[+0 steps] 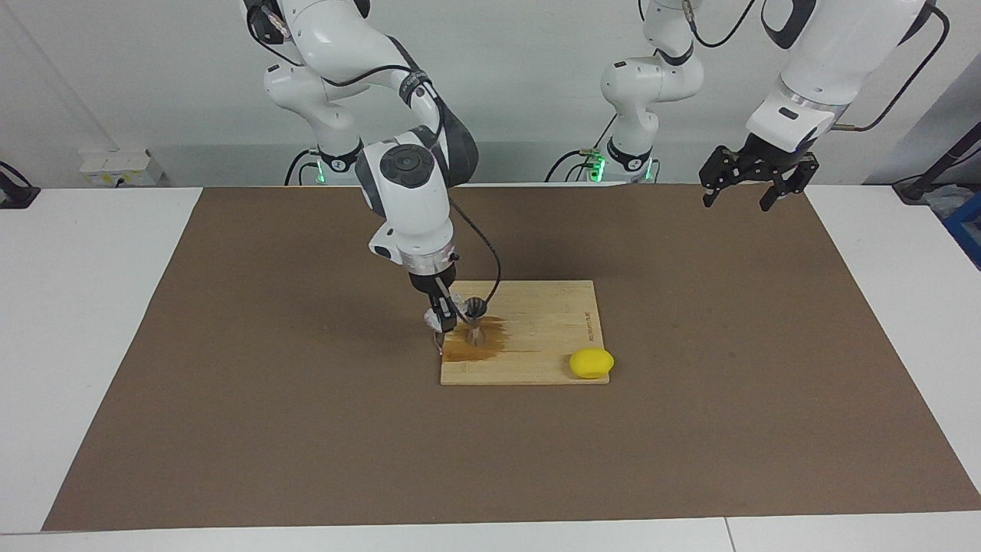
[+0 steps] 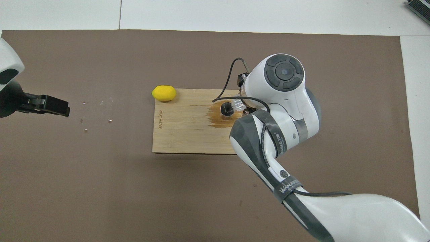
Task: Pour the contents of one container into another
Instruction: 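Tilt the glass cup over the metal cup with the right gripper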
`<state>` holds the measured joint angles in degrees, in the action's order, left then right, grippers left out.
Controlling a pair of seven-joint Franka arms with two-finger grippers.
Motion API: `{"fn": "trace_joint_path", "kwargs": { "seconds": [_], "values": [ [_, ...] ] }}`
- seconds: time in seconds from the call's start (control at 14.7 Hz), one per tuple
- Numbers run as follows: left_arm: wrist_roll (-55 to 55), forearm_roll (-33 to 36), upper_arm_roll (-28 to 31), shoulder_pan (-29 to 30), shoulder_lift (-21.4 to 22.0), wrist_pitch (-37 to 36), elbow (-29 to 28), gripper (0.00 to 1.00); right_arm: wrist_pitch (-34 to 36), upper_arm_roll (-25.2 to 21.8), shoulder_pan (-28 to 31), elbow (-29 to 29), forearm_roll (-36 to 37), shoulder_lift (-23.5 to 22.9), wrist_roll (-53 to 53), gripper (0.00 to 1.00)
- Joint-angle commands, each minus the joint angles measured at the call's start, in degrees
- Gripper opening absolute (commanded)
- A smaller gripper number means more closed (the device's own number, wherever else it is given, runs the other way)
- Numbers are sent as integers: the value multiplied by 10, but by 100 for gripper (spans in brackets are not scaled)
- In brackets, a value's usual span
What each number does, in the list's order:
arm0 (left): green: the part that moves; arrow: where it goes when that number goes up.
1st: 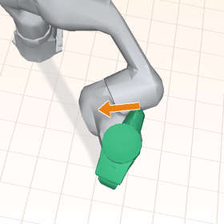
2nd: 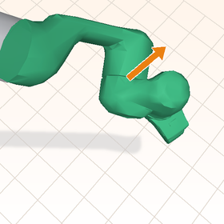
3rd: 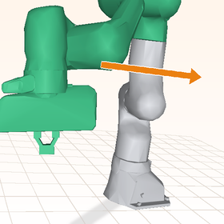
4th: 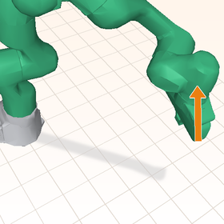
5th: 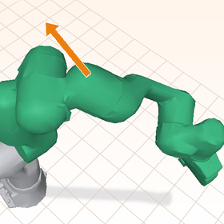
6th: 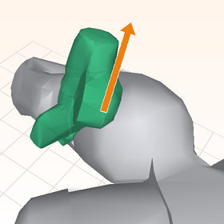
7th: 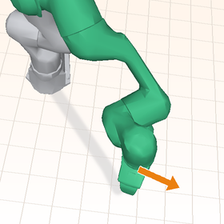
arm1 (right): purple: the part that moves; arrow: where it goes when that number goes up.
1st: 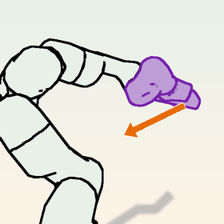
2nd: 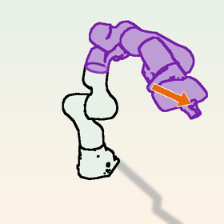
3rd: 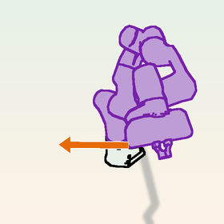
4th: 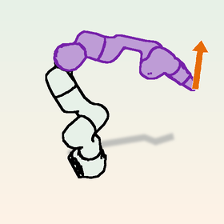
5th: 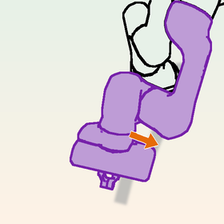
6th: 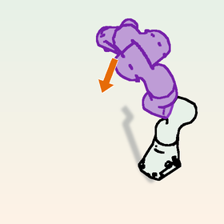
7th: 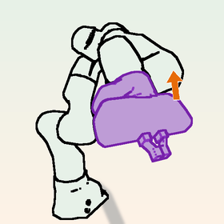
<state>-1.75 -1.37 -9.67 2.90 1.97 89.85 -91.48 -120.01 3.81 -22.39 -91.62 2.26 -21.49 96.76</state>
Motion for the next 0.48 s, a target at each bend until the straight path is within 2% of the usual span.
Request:
{"fn": "trace_joint_path", "kwargs": {
  "seconds": [0.0, 0.41],
  "values": [
    [-5, 11, 4, -7, 0, -14, -1, 100, 0, 2, -3, 19, 31, -9, 15, 0],
    [-5, 12, 4, -2, 5, -15, -11, 100, 3, 3, -17, 19, 53, -8, 15, 0]
  ]
}}
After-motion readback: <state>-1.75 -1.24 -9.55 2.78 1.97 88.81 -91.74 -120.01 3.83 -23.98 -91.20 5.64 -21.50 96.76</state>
